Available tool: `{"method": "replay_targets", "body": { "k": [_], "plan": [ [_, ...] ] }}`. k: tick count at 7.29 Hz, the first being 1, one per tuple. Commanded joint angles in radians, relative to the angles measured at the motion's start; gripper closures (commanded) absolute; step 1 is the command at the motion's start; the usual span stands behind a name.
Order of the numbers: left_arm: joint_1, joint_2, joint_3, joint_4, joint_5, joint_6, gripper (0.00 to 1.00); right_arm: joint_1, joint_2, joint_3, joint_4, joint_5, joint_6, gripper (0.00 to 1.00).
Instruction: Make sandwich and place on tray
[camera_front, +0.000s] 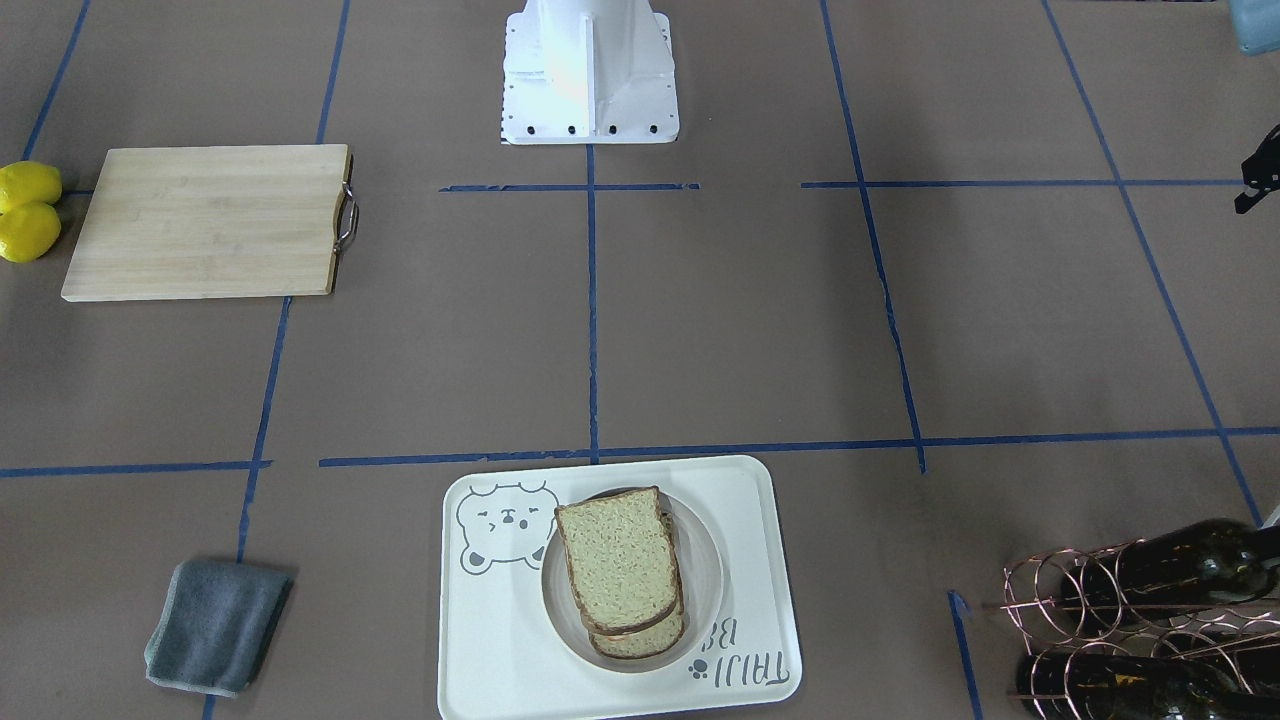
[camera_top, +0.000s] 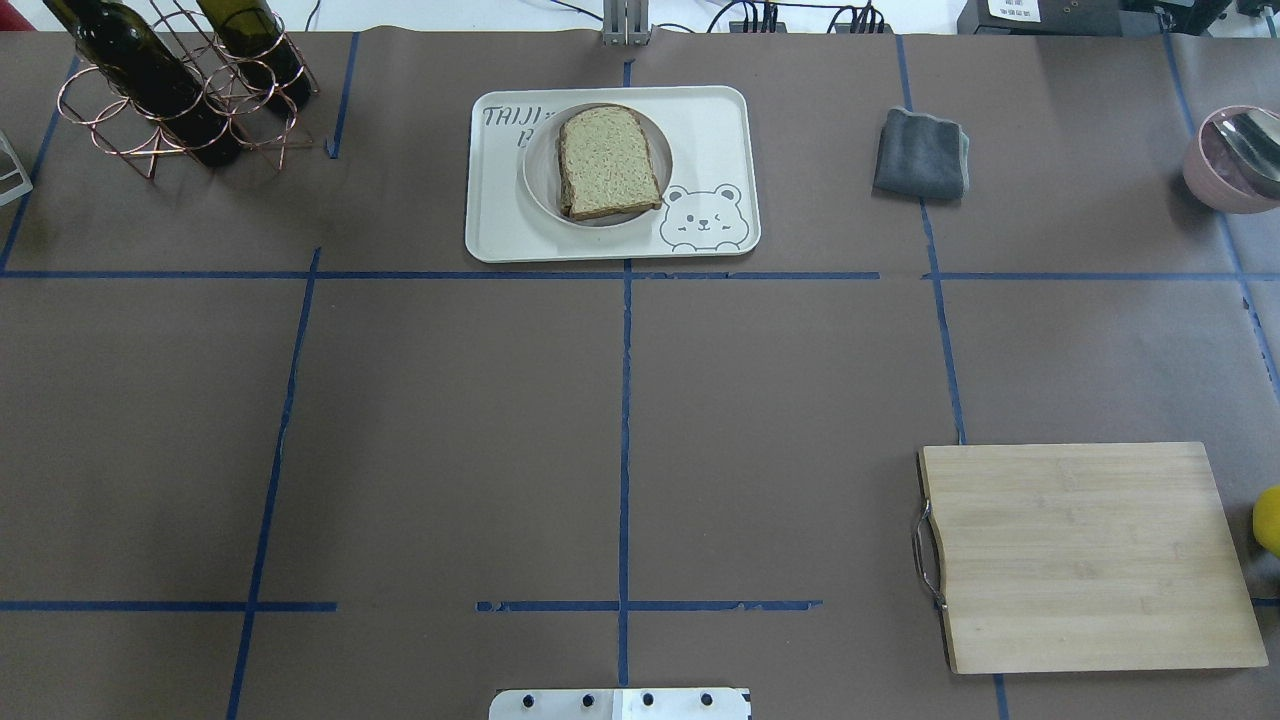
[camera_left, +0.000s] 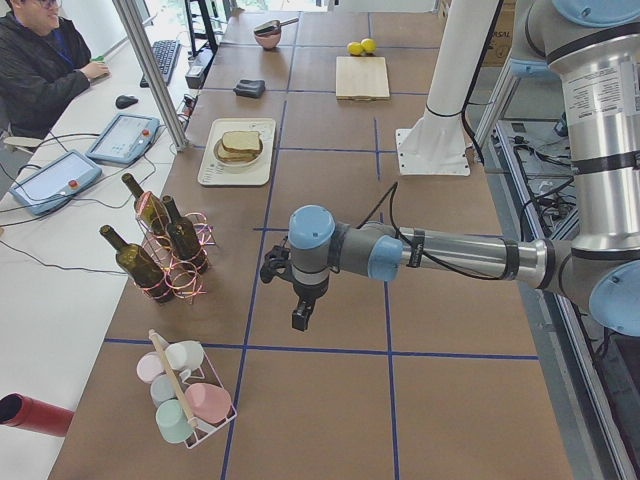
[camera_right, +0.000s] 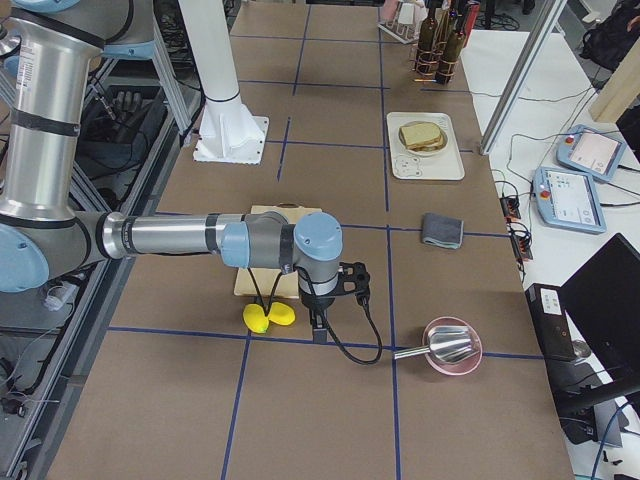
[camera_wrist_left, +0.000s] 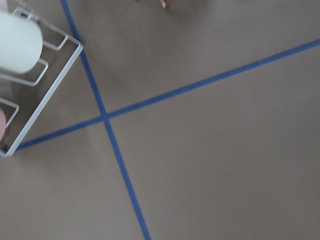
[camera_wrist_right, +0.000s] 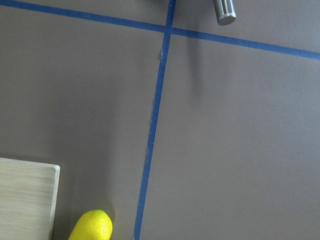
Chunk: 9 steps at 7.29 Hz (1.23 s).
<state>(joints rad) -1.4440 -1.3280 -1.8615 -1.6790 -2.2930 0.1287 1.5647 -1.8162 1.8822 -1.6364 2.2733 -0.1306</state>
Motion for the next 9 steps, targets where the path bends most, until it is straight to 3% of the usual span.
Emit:
{"method": "replay_targets", "body": {
  "k": [1,9],
  "plan": [
    [-0.149,0.019,0.056,0.028,-0.014,0.092,0.00,0.000,0.000,0.002,0.001,0.000,0.000,0.00],
    [-0.173,0.013,0.050,0.068,-0.042,0.092,0.00,0.000,0.008,0.009,0.001,0.003,0.000,0.00]
  ]
}}
